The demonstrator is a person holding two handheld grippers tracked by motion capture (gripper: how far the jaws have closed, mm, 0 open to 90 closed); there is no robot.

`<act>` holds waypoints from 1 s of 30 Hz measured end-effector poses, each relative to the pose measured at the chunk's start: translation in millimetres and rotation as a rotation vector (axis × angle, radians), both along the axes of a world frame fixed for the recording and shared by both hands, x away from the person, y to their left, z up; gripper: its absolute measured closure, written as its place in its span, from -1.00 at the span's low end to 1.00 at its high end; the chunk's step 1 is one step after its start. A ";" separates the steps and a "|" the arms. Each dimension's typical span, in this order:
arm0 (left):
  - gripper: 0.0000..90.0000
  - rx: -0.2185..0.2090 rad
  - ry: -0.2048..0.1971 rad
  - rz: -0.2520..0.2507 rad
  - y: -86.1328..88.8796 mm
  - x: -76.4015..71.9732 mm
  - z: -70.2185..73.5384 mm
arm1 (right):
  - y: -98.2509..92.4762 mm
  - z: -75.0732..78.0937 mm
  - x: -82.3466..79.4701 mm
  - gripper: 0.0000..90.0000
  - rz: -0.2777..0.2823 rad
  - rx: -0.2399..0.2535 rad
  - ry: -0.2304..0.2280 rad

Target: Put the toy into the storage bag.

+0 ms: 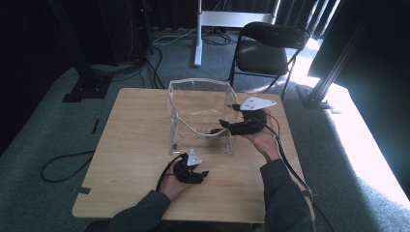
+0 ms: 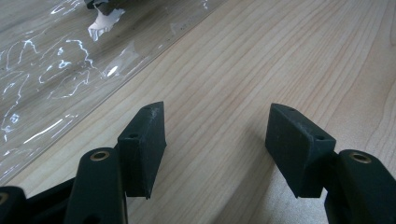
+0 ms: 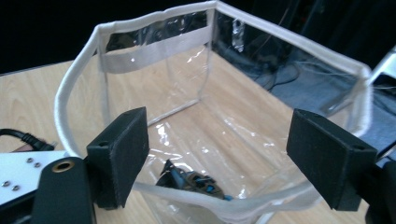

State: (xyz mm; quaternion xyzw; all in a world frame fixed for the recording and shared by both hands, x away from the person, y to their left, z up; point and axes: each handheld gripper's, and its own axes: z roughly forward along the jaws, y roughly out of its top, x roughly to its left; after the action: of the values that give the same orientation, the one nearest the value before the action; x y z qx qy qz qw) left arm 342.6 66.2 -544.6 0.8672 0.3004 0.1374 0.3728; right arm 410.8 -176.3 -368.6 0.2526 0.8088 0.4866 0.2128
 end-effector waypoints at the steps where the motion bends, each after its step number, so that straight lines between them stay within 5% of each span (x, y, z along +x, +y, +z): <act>1: -0.15 0.000 0.000 0.000 0.0 0.0 0.0 | 0.0 0.0 0.0 -0.54 0.000 0.000 0.000; 10: -0.15 0.000 0.002 -0.001 0.1 0.0 0.1 | -19.4 9.4 -6.5 -0.54 -0.060 0.031 -0.040; 16: -0.15 -0.001 0.003 0.000 0.2 0.1 0.2 | -41.3 1.9 -8.7 -0.54 -0.112 0.049 -0.033; 23: -0.15 -0.002 0.002 0.003 0.2 0.2 0.0 | -69.3 -27.1 -15.6 -0.54 -0.246 0.047 -0.014; 30: -0.15 -0.002 0.000 0.004 0.2 0.1 0.0 | -81.4 -79.9 -20.4 -0.56 -0.307 0.019 0.081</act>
State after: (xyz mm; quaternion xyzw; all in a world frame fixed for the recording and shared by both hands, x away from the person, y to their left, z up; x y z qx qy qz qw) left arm 342.7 66.3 -544.6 0.8662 0.3021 0.1379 0.3734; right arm 390.4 -257.6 -448.4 0.3945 0.7641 0.4453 0.2495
